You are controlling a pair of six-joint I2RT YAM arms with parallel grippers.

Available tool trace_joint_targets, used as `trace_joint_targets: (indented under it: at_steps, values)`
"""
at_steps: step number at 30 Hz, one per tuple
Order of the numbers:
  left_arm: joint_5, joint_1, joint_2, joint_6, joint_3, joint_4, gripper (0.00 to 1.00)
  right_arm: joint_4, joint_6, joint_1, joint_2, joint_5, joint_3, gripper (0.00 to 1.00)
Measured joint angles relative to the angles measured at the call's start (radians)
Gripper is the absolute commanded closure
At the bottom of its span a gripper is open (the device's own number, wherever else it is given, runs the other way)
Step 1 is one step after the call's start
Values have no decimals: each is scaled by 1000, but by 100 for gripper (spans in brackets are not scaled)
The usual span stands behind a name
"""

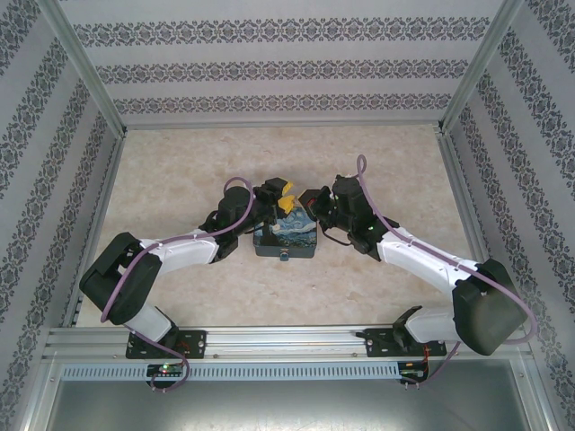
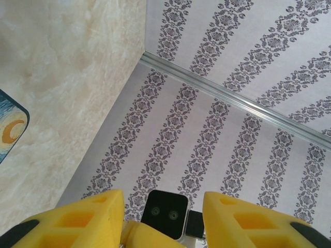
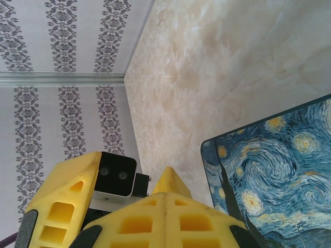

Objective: Unlock the padlock with the key

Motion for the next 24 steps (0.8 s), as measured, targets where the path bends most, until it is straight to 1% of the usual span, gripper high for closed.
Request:
trace_joint_targets:
  at_steps: [3, 5, 8, 12, 16, 20, 24]
  values:
    - [0, 0, 4, 6, -1, 0, 44, 0, 0, -6, 0, 0, 0, 100]
    - [0, 0, 5, 16, -9, -1, 34, 0, -1, -8, -4, -1, 0, 100]
    - [-5, 1, 2, 45, -23, -13, 25, -3, -5, -13, -23, -1, 0, 100]
    - [-15, 6, -38, 98, -48, -76, 19, -8, -9, -24, -80, -1, -18, 100]
    - [-17, 21, -115, 166, -57, -163, 14, -34, -14, -52, -164, -3, -90, 100]
    - [1, 38, -191, 291, -26, -347, 10, -110, -56, -74, -241, -18, -161, 100]
    - [24, 40, -217, 399, 26, -486, 8, -183, -149, -97, -243, -80, -178, 100]
